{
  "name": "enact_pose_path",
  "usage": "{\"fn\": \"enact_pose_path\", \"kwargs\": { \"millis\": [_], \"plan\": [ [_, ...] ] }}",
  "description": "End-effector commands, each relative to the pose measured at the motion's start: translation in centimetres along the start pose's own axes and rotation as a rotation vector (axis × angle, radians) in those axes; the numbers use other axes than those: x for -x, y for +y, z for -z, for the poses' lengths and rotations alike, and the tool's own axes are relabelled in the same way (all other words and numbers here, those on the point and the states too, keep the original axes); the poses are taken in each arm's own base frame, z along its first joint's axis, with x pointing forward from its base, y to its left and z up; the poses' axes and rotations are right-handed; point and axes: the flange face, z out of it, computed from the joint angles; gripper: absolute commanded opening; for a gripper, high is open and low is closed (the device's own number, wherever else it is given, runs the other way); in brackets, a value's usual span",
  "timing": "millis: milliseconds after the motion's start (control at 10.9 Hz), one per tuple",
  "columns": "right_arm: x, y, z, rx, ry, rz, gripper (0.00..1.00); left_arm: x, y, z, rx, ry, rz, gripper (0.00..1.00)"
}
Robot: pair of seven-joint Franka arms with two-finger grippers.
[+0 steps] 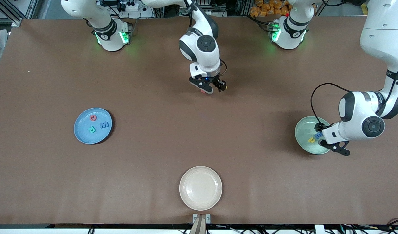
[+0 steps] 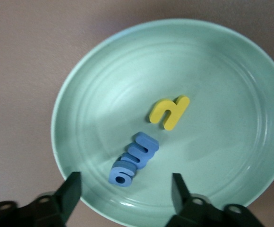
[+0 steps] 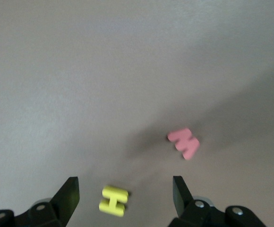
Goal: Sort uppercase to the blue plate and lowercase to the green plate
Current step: 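Release the 6 on the green plate while the right gripper lowers onto the H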
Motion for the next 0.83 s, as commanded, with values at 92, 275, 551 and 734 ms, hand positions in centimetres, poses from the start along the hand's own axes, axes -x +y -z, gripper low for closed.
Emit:
{"fn": "enact_pose_path", "kwargs": {
  "millis": [92, 275, 551, 734],
  "plan": [
    [2.2, -1.9, -1.6, 0.005, -0.013, -0.061, 0.81, 0.2, -0.1, 4.8, -0.031, 0.060, -0.013, 1.00],
    [3.3, -2.6, -2.2, 0.068, -0.016, -0.088, 0.80, 0.2, -0.2, 6.9, -0.046, 0.083, -0.009, 1.00],
    [5.5, -3.3, -4.3, 0.099, -0.006, -0.122, 0.80, 0.0, -0.5, 10.1, -0.047, 0.081, -0.001, 1.00],
    [5.8, -3.8, -4.5, 0.092, -0.006, -0.123, 0.80, -0.1, -0.3, 11.2, -0.016, 0.086, 0.014, 1.00]
  ]
}}
